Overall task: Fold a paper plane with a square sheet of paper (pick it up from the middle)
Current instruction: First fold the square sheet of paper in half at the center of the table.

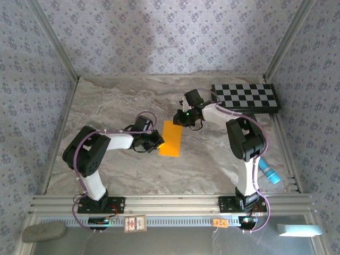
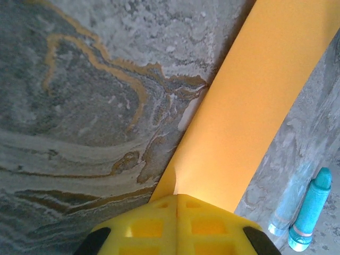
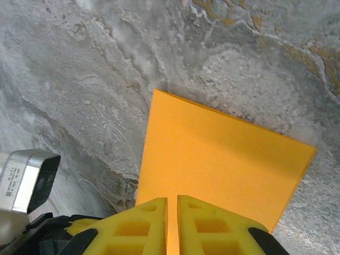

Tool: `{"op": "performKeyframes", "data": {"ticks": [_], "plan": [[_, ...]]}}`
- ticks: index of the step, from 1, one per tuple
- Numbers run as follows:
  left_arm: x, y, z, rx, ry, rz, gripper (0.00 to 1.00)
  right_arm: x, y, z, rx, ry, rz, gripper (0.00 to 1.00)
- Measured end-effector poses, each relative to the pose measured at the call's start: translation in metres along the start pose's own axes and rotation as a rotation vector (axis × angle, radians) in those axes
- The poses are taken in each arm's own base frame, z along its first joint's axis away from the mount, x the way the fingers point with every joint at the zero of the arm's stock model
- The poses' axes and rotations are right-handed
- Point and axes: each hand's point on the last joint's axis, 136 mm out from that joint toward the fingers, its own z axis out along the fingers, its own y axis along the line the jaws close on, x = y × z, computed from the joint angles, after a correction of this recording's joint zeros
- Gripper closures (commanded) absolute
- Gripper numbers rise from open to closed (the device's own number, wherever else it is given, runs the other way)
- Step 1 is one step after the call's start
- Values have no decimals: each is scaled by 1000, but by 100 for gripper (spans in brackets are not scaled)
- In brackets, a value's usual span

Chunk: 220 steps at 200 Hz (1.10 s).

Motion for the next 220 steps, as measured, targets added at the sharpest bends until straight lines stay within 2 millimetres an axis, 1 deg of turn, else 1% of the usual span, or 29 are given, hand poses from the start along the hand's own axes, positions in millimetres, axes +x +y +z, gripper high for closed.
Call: {"op": "performKeyframes", "data": {"ticks": [18, 43, 73, 85, 112, 158, 175, 198, 220], "plan": [[-2, -2, 2, 1, -3, -15, 94, 6, 3, 7, -12, 20, -5, 87], [-4, -6, 5, 8, -5, -19, 93, 22, 4, 25, -18, 78, -4, 88], [-4, -7, 6, 9, -3, -12, 92, 37, -6, 45, -6, 136, 12, 89], [-4, -7, 6, 10, -1, 3, 91, 34, -6, 43, -10, 132, 16, 89], [3, -3, 4, -10, 23, 75, 90, 32, -7, 45, -1, 144, 26, 90], [39, 18, -14, -116, 108, 216, 89, 30, -7, 48, -6, 153, 36, 90], [48, 28, -21, -146, 130, 239, 89, 29, -6, 48, -7, 153, 36, 90], [49, 34, -30, -182, 128, 259, 89, 28, -5, 47, -7, 154, 35, 90], [44, 27, -39, -177, 101, 275, 86, 27, -4, 46, -8, 153, 31, 88]]}}
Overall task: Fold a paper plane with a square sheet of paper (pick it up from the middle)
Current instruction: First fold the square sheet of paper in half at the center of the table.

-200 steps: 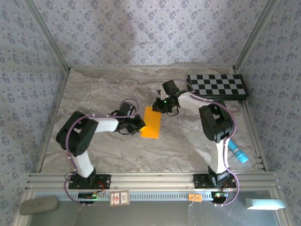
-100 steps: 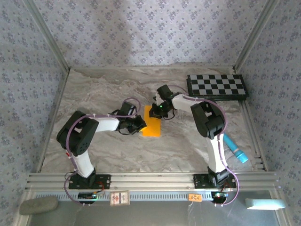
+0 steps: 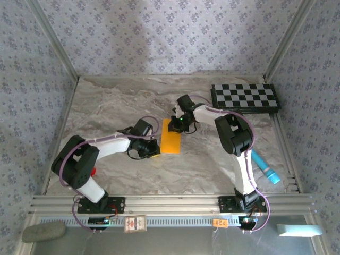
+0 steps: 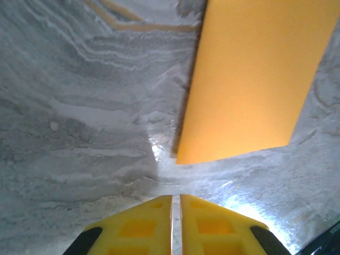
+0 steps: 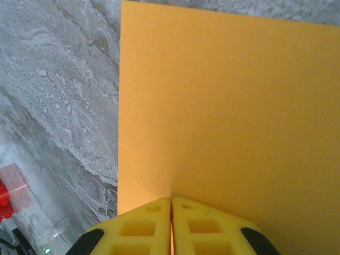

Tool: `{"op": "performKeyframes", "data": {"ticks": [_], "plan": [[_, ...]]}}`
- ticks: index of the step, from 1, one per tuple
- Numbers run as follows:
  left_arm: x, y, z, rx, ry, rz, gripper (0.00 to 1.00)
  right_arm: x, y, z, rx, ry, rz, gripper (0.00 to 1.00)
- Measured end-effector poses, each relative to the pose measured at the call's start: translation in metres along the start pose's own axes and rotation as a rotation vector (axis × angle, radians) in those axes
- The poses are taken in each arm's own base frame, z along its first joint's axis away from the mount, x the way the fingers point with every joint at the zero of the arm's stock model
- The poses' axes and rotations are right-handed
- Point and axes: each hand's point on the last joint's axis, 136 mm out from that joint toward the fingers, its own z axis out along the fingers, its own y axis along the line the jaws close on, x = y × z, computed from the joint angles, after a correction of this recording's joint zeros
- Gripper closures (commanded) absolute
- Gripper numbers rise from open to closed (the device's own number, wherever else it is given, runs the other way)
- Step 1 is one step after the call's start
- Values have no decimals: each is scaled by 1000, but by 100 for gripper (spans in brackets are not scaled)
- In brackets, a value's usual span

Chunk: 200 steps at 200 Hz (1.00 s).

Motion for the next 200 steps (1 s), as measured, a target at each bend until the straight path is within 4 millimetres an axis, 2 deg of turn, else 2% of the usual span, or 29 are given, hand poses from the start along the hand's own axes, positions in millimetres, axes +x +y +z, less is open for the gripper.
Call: {"op": "performKeyframes", "data": {"ticks": [24, 46, 66, 91, 108, 137, 200], "plan": [[-22, -15, -14, 39, -69, 2, 78, -2, 4, -7, -6, -16, -6, 81], [-45, -33, -21, 84, -122, 3, 73, 0, 12, -32, -23, -61, -2, 71], [-66, -50, -16, 114, -146, 10, 73, 1, 13, -58, -38, -122, 24, 65], [-88, -58, 3, 112, -146, 4, 77, 12, -3, -76, -28, -172, 101, 60], [-102, -53, 17, 97, -139, -16, 78, 28, -19, -76, -2, -165, 159, 59], [-116, -33, 34, 63, -132, -75, 80, 53, -36, -69, 30, -133, 237, 57], [-120, -31, 39, 93, -150, -153, 83, 73, -32, -60, 18, -110, 292, 55]]}}
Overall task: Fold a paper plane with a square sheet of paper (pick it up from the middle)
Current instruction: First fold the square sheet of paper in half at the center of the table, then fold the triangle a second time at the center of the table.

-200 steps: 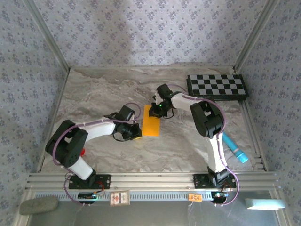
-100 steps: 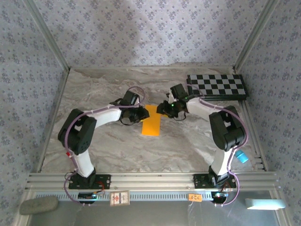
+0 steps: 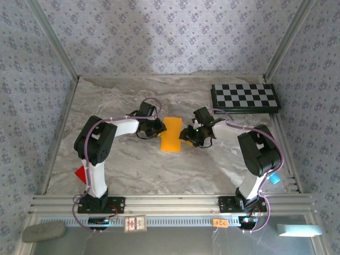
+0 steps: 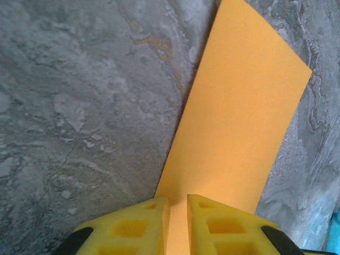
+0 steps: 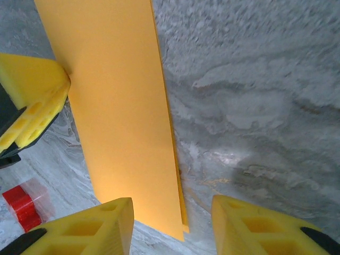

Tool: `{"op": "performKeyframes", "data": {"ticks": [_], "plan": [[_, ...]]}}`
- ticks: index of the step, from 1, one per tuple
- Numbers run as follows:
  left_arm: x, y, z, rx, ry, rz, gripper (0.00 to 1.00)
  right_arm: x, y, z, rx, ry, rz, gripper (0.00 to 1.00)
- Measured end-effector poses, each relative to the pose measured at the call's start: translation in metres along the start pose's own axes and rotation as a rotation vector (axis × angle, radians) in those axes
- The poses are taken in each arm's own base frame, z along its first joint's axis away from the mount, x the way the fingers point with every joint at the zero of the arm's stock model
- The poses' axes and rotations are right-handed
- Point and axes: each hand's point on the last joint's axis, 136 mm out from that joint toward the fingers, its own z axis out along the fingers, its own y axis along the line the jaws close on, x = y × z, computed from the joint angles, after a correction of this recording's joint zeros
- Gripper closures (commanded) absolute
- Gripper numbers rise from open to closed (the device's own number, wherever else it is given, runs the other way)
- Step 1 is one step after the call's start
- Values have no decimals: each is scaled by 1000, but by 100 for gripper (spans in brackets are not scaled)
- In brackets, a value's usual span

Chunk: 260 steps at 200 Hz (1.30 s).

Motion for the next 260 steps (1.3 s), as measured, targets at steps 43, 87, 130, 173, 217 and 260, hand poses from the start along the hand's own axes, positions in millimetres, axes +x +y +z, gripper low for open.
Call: {"op": "performKeyframes", "data": {"ticks": [43, 87, 130, 173, 217, 260], "plan": [[0, 1, -1, 32, -25, -60, 84, 12, 8, 5, -14, 31, 19, 55], [0, 1, -1, 42, -31, -87, 84, 16, 8, 6, -7, 41, 24, 55], [0, 1, -1, 42, -31, -88, 84, 20, 9, 8, -13, 60, 28, 55], [0, 1, -1, 43, -32, -88, 84, 22, 20, 10, -74, 84, 29, 58], [1, 0, -1, 45, -32, -94, 84, 26, 16, 15, -97, 84, 53, 67], [1, 0, -2, 44, -34, -93, 84, 22, 8, 13, -78, 55, 77, 77]]}}
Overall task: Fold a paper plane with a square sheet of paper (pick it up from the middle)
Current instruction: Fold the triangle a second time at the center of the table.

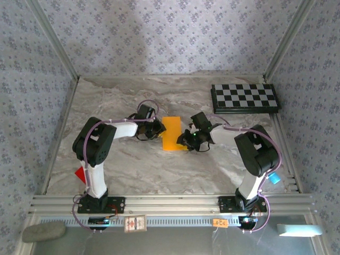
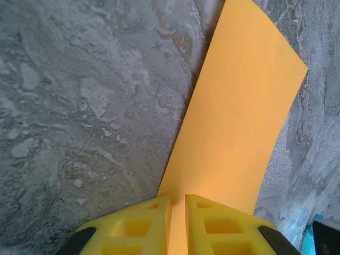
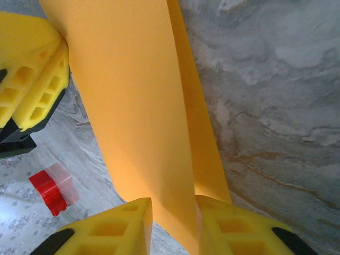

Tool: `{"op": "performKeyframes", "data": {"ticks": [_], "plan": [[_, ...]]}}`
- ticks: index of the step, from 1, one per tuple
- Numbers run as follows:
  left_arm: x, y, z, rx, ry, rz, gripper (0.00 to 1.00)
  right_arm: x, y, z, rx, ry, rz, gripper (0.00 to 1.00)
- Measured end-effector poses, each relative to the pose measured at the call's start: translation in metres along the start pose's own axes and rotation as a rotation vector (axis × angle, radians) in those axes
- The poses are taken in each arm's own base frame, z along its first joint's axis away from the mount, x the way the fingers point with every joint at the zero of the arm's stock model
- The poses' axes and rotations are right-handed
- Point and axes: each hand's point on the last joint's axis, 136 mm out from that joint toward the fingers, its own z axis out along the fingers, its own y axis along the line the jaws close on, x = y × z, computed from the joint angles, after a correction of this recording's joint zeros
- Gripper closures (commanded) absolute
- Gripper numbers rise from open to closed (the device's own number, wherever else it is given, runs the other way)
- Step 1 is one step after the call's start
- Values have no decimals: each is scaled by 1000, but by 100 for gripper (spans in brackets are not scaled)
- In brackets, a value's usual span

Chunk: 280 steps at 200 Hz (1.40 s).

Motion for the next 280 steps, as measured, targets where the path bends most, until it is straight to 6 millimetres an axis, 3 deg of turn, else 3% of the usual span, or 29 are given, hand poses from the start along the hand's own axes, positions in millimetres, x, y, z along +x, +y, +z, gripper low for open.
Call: {"op": "performKeyframes", "data": {"ticks": [52, 76, 106, 159, 196, 232, 280], "plan": [[1, 0, -1, -1, 2, 1, 84, -5, 3, -6, -6, -30, 9, 91], [5, -1, -3, 3, 7, 6, 78, -7, 1, -8, 3, -39, 13, 98], [9, -8, -8, 28, 22, 38, 72, -5, -9, -11, 39, -27, 11, 99], [4, -29, -6, 80, 41, 84, 76, -4, -9, -18, 77, -1, -29, 99], [5, -16, 11, 41, 72, 73, 81, -8, -1, -20, 69, -6, -53, 99], [6, -14, 10, 30, 78, 81, 85, -9, 5, -18, 55, -3, -67, 100], [6, -13, 12, 27, 79, 87, 86, -4, 23, 5, 16, 18, -121, 100]]}}
